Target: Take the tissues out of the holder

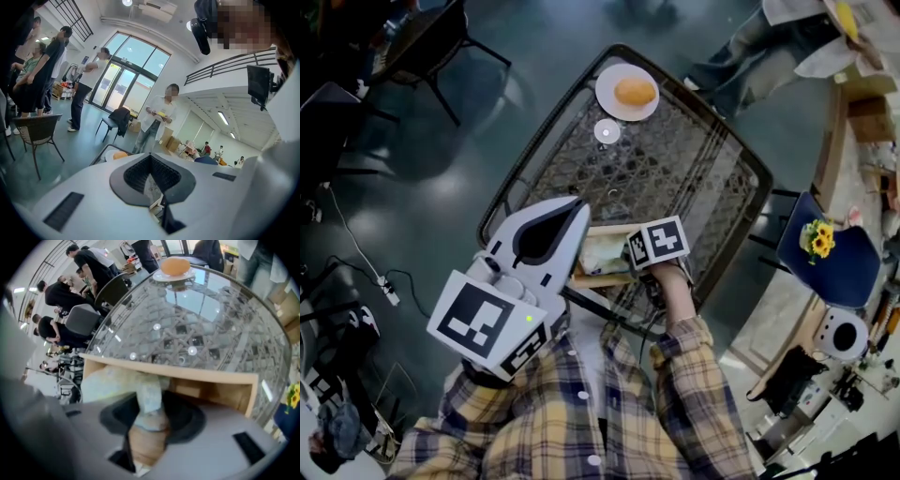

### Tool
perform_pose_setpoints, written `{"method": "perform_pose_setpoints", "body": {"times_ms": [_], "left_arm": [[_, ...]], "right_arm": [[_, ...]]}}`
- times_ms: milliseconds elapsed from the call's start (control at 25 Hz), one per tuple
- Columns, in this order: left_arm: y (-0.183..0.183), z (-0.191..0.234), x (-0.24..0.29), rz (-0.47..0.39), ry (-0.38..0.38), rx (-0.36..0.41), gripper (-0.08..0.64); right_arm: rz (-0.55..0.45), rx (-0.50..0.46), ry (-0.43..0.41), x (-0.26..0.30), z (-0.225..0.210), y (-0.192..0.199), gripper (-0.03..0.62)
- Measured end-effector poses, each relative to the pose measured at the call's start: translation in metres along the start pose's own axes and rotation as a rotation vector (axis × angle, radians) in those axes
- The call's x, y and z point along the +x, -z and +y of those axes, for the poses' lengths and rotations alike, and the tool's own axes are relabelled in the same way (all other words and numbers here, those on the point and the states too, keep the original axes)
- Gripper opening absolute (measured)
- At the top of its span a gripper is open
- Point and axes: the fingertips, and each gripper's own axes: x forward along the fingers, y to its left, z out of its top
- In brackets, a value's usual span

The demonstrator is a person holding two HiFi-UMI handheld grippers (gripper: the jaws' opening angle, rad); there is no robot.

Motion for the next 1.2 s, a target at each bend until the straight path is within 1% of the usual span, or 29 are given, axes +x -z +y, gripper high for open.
{"method": "perform_pose_setpoints", "body": {"times_ms": [80,240,360,480,760,920,1200], "left_arm": [[0.001,-0.004,0.003,0.002,0.005,0.0,0.014],[0.0,-0.012,0.009,0.001,0.018,0.011,0.014],[-0.002,-0.012,0.009,0.002,0.023,0.016,0.014],[-0.005,-0.013,0.008,0.0,0.025,0.022,0.014],[-0.01,-0.019,0.007,-0.012,0.028,0.046,0.014],[-0.016,-0.029,0.007,-0.019,0.047,0.062,0.014],[-0.035,-0.058,0.005,-0.049,0.1,0.12,0.014]], "right_arm": [[-0.005,-0.016,0.014,-0.002,-0.004,0.002,0.145],[-0.024,-0.047,0.03,-0.004,-0.009,0.001,0.087],[-0.046,-0.055,0.016,-0.005,-0.005,0.001,0.061],[-0.071,-0.048,-0.011,-0.007,0.001,0.003,0.054],[-0.145,-0.031,-0.024,-0.03,0.003,0.006,0.049],[-0.198,-0.038,-0.012,-0.053,0.006,0.01,0.049],[-0.33,0.001,-0.009,-0.101,0.007,0.023,0.049]]}}
